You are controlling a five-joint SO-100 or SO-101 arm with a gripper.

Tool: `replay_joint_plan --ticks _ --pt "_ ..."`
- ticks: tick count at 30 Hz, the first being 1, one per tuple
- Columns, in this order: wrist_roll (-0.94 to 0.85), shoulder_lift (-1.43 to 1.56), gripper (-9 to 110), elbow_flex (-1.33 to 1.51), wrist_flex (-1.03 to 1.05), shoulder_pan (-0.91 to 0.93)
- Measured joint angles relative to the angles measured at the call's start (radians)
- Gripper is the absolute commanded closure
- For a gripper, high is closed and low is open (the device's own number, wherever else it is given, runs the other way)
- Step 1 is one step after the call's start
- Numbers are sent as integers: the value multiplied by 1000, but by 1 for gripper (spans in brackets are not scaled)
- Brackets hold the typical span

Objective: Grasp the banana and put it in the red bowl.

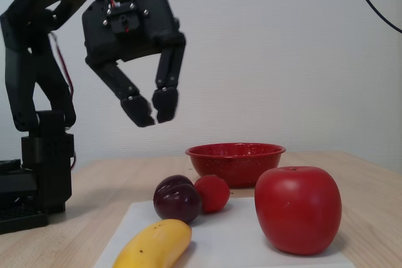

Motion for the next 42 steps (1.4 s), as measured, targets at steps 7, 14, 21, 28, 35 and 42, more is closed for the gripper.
replay_joint_plan --ticks 7,14,21,28,35,42 --pt "84 -215 100 -258 83 -107" --pt "170 -319 96 -325 126 -153" --pt "207 -353 92 -356 140 -179" --pt "268 -380 84 -351 140 -206" --pt "293 -439 62 -276 140 -206" --pt "288 -472 43 -206 115 -207"
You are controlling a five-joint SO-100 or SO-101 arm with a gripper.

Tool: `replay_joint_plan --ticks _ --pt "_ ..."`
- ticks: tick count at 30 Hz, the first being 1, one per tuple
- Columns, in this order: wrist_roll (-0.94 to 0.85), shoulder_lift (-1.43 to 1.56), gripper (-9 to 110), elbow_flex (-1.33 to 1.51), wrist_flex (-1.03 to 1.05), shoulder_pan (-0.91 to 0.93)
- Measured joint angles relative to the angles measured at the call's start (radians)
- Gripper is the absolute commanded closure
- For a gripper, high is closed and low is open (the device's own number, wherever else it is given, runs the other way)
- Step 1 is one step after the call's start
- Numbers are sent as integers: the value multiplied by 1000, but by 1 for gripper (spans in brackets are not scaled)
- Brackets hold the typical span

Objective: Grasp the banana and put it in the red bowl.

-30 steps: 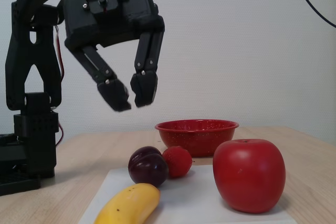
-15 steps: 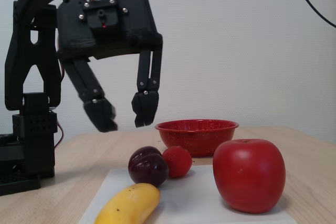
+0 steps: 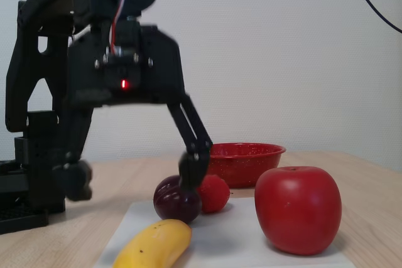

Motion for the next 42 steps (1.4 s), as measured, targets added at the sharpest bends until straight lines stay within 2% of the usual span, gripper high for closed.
replay_joint_plan --ticks 8,16,42 --pt "2 -44 34 60 -155 0" --pt "0 -107 34 60 -265 0" --pt "3 -249 36 5 -422 -2"
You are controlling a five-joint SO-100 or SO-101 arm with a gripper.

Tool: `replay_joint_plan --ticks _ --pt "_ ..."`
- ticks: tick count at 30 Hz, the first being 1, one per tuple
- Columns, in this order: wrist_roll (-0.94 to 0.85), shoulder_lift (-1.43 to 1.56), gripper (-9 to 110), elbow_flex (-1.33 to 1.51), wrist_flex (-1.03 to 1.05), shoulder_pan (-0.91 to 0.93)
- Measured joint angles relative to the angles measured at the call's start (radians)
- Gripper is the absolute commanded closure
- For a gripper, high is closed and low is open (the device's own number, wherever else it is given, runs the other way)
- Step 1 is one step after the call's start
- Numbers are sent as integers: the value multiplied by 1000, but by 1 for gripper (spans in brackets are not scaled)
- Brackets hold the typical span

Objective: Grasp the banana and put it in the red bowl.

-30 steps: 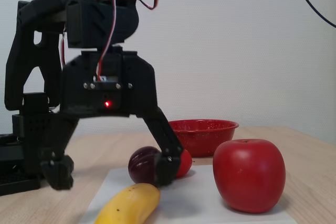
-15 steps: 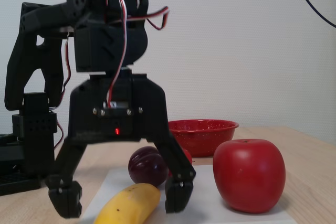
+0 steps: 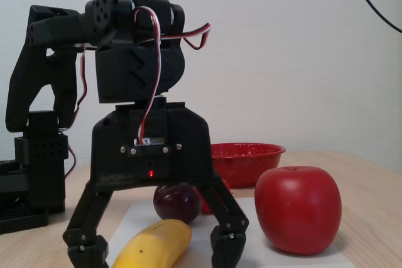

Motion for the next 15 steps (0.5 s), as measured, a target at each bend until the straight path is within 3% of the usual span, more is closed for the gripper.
replay_joint_plan --ticks 15 --pt "-2 -2 59 0 0 0"
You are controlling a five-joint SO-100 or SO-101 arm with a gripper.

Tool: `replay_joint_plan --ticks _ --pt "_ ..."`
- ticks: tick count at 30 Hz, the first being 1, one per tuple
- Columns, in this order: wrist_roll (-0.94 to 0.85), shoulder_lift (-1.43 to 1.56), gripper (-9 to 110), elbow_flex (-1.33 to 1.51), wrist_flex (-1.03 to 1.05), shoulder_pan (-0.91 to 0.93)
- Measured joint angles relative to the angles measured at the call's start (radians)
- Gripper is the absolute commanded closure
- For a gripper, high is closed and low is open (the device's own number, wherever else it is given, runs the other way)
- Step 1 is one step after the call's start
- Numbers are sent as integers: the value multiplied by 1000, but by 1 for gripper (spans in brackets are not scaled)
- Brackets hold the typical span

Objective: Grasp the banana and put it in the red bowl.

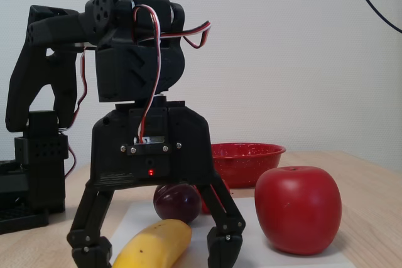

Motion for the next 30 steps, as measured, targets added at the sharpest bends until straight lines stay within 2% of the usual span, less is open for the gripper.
replay_joint_plan --ticks 6,10,18,30 --pt "9 0 76 0 2 0" --pt "20 0 101 0 2 -2" --pt "21 0 101 -15 14 -8" --pt "-41 -2 101 -221 253 18"
